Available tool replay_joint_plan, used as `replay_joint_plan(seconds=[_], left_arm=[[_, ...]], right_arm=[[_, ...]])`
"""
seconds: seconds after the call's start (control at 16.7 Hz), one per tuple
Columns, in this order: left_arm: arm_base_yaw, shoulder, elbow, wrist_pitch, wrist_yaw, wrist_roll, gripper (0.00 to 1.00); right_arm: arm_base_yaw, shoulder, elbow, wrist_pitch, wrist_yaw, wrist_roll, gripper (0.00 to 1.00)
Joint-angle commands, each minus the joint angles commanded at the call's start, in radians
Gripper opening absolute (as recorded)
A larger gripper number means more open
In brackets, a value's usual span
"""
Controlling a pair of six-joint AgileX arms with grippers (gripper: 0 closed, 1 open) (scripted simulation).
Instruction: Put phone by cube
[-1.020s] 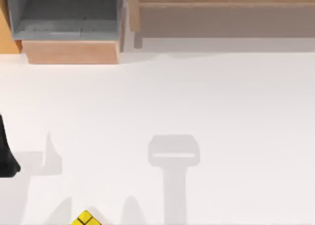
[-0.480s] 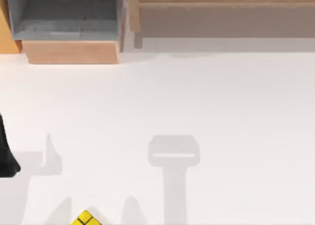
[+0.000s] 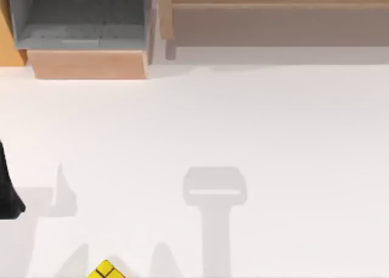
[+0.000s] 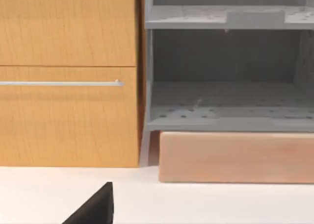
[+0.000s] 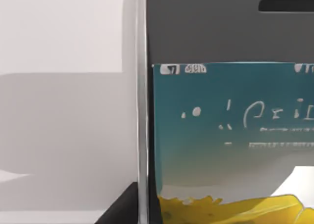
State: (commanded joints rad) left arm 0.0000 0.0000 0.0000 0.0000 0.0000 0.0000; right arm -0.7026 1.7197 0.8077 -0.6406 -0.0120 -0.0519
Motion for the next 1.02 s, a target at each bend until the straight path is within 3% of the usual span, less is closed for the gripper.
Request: replay_joint_plan(seconds=[1.02], left_arm=[[0.0,0.0,0.0,0.0,0.0,0.0,1.0]], right_arm=[[-0.001,-0.074,0.052,-0.11,0.01,-0.001,0.0]])
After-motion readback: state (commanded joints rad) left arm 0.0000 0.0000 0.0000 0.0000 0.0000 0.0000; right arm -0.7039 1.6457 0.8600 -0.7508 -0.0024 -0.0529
